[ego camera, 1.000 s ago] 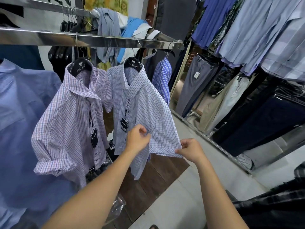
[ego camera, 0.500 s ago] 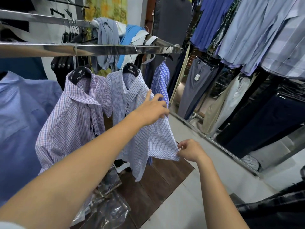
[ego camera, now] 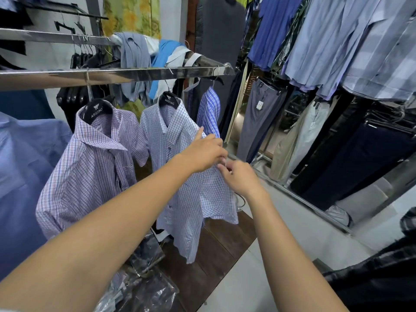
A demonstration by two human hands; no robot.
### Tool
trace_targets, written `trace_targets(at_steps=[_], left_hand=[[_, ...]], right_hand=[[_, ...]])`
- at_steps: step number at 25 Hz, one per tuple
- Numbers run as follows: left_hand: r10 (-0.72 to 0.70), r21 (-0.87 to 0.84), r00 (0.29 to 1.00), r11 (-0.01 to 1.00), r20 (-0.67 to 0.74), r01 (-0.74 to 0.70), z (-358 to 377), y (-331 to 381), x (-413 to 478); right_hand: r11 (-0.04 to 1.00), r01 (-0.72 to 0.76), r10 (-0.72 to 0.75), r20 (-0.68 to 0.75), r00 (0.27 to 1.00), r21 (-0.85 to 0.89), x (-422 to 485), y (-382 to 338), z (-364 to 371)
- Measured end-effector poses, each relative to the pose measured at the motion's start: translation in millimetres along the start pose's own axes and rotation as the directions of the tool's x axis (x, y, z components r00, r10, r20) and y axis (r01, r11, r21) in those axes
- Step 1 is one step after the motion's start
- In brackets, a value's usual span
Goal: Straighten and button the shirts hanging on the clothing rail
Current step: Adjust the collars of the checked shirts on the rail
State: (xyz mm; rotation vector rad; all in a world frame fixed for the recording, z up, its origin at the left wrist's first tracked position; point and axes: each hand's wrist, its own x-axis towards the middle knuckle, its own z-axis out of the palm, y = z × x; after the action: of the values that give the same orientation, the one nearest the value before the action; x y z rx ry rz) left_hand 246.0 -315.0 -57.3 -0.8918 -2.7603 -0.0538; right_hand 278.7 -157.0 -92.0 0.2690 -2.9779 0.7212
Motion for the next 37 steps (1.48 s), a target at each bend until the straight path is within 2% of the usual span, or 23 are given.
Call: trace_targets(at_steps=[3, 7, 12, 15, 17, 19, 22, 25, 30, 35, 37], left_hand=[[-0.022, -0.022, 1.0, 1.0, 0.002, 0.022, -1.0, 0.6, 1.6], [-0.043, -0.023, 0.999, 0.999, 0.02, 0.043, 7.0, 0.9, 2.4], [-0.059, -0.022, 0.998, 0.998, 0.03, 0.06, 15.5, -1.1, 4.6], [-0.058, -0.031, 0.998, 0.998, 0.018, 0.058, 17.0, -2.6, 5.8], [-0.044, -0.107, 0.999, 0.993, -0.025, 0.041, 19.3, -4.6, 8.7], [-0.062, -0.288, 0.987, 0.957, -0.15, 0.016, 19.6, -10.4, 8.6], [-0.282, -0.561, 0.914, 0.824, -0.293, 0.074, 16.1, -26.2, 8.0], [-0.475, -0.673, 0.792, 0.731, -0.384, 0.112, 5.9, -42.5, 5.7], [-0.734, -0.783, 0.548, 0.585, -0.401, 0.211, -8.7, -90.2, -6.9], [-0.825, -0.783, 0.458, 0.511, -0.331, 0.354, -6.8, -140.5, -16.2], [-0.864, -0.755, 0.384, 0.483, -0.326, 0.444, -7.3, -155.6, -9.8]], right_hand=[[0.994, -0.093, 0.092, -0.02, 0.996, -0.049, -5.7, 16.0, 12.7], [0.982, -0.184, 0.188, 0.086, 0.978, -0.051, -19.6, 51.9, 31.8], [0.975, -0.205, 0.218, 0.173, 0.96, -0.09, -37.0, 77.3, 40.8], [0.967, -0.237, 0.25, 0.17, 0.953, -0.098, -45.2, 83.9, 40.6], [0.969, -0.215, 0.233, 0.167, 0.958, -0.118, -41.5, 75.9, 34.2], [0.982, -0.178, 0.185, 0.147, 0.972, -0.059, -32.3, 57.8, 21.5], [0.992, -0.115, 0.114, 0.025, 0.993, 0.047, -12.7, 25.4, -4.2], [0.997, -0.014, 0.019, -0.069, 0.997, 0.075, 10.3, -7.5, -25.4], [0.987, 0.144, -0.135, -0.116, 0.984, 0.072, 53.1, -52.9, -35.2], [0.957, 0.257, -0.235, -0.157, 0.959, 0.136, 105.7, -87.5, -28.3], [0.943, 0.297, -0.272, -0.167, 0.948, 0.151, 140.4, -98.7, -24.7]])
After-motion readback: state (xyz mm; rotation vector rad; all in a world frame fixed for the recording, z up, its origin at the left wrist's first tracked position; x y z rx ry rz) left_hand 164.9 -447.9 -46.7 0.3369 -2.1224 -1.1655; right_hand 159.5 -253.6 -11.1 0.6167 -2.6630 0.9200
